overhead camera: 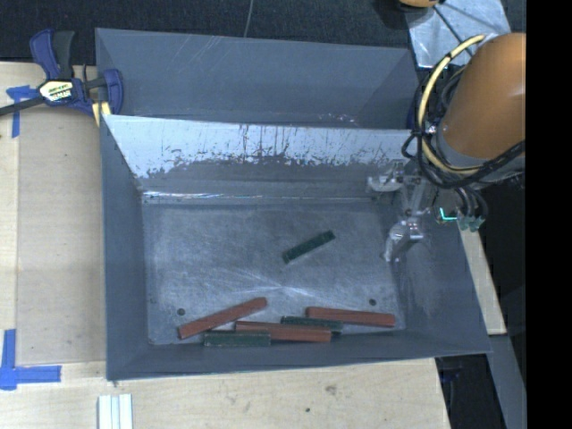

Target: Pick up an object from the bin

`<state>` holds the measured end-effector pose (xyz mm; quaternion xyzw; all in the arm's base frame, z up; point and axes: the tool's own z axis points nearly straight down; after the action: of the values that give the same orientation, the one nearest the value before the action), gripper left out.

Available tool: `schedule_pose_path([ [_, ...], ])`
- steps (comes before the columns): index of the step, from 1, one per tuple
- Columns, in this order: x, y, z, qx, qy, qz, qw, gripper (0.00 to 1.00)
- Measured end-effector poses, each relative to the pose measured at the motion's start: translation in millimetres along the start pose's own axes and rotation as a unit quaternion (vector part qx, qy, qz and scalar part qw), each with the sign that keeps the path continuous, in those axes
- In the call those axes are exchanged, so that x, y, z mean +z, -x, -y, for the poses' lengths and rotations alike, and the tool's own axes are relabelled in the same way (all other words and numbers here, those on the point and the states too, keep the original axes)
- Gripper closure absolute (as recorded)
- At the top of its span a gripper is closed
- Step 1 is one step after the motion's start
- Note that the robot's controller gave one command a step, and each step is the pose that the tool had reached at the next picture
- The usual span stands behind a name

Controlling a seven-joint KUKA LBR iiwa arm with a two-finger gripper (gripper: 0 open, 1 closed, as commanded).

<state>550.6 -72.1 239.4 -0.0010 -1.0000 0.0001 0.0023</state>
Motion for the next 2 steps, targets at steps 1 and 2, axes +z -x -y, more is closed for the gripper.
schedule_pose_path([
  [1,-4,1.5,0,-0.001,0.0,0.0042,1.0,0.0],
  [2,48,12.3,-35,-0.016,-0.001,0.0074,0.9998,0.0],
])
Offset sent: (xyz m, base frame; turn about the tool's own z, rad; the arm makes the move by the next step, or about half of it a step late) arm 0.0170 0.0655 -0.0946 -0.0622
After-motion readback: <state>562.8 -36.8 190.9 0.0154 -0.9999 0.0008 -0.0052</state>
